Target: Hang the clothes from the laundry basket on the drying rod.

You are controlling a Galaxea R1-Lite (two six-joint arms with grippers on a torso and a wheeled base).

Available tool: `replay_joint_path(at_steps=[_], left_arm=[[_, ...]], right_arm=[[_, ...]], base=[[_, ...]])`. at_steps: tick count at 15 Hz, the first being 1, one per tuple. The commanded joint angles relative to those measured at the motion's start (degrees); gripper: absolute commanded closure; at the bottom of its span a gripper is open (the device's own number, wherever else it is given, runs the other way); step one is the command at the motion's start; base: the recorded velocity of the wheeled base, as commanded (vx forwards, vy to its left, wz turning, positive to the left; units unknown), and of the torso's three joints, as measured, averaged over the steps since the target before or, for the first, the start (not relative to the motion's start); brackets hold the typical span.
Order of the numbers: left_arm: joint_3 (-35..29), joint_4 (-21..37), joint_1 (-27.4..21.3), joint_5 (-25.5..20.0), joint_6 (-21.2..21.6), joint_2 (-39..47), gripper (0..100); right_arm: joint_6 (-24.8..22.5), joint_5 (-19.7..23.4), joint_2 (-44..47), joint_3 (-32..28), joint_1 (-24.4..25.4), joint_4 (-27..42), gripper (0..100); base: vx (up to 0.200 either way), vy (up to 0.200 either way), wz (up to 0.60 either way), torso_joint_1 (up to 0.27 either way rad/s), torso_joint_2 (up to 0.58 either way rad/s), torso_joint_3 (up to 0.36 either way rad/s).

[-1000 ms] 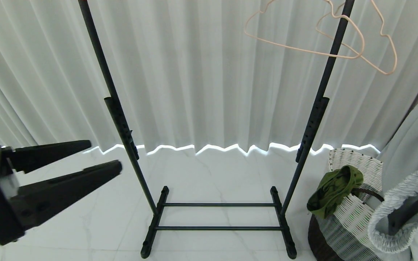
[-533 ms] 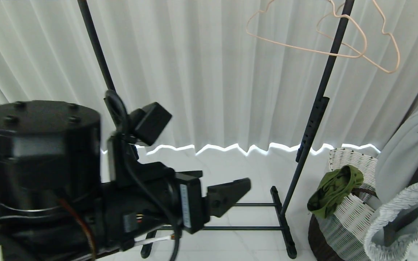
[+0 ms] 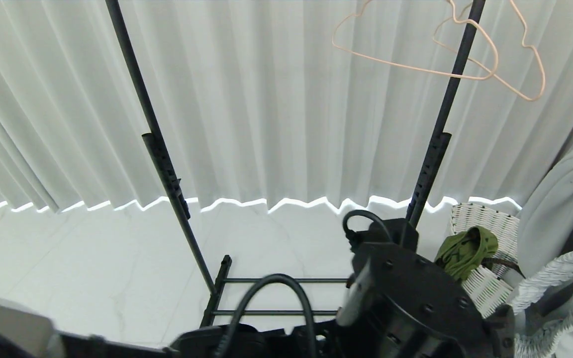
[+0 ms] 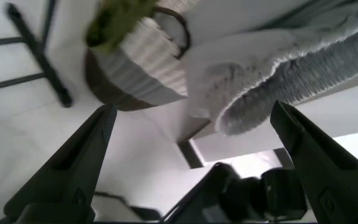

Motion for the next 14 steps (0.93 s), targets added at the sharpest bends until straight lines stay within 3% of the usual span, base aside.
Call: replay_joint_path(at_steps=[1,4,8,9,13,14], left_arm=[[-5.5,-1.9,-1.6,0.4,-0.7,9.3,0],[-9.4,-1.9,-1.4,2.4,-1.3,12.9,0],[-9.1,-1.9,-1.1,3.4,-1.5,15.0,0],[-8.1,-1.9,-1.1,3.3,-1.3,14.9,100],[-4.4,-1.9,-1.1,4.7,-0.9,13.4,100],[-4.1,-1.7,-1.3,7.5,-0.1,12.8,100]], right_arm=[[0.0,1.0,-0.2,-0.1,0.2,0.0,100],[-0.1,3.8,0.0,-0.1,0.2,-0.1,100],[-0.1,4.6,-0.2,-0.3,0.2,-0.1,100],[-0.1,4.6,-0.6,-0.1,0.1,0.0,100],[-0.2,4.5,-0.7,-0.2,0.1,-0.1,100],[-0.1,4.3,-0.8,-0.1,0.0,0.0,100]], base=[[0.000,0.000,0.00,0.000,0.00,0.000],[0.000,0.000,0.00,0.000,0.00,0.000],[0.000,0.000,0.00,0.000,0.00,0.000],[0.000,0.000,0.00,0.000,0.00,0.000],[0.000,0.000,0.00,0.000,0.00,0.000],[0.000,0.000,0.00,0.000,0.00,0.000]])
